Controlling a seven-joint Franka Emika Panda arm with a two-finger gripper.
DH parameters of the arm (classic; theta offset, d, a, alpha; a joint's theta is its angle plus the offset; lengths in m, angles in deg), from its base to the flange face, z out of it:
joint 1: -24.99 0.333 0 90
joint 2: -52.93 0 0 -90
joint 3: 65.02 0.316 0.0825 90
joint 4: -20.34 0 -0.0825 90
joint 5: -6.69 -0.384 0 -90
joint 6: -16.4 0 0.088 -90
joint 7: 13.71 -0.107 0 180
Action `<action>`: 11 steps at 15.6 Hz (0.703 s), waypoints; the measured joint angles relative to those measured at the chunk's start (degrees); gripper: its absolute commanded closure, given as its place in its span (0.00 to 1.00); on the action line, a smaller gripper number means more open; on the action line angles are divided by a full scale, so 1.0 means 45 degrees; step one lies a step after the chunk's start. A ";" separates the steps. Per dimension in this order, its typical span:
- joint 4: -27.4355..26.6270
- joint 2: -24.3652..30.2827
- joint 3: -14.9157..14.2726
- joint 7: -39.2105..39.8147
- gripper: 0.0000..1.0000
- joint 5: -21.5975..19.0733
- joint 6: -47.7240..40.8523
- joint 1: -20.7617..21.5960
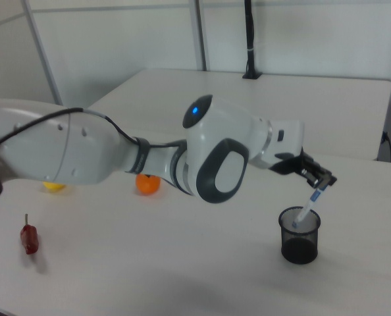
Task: Take marker pen
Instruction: 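Lift the marker up out of the pen cup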
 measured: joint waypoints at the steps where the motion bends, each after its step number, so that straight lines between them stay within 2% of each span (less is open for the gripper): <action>1: 0.0008 0.0346 -0.0008 0.0000 1.00 0.0000 0.0000 -0.0004; 7: -0.0023 0.2259 0.0113 0.0000 1.00 0.0000 0.0000 0.0082; 11: -0.0185 0.3088 0.0428 -0.0001 1.00 0.0000 -0.0231 0.0692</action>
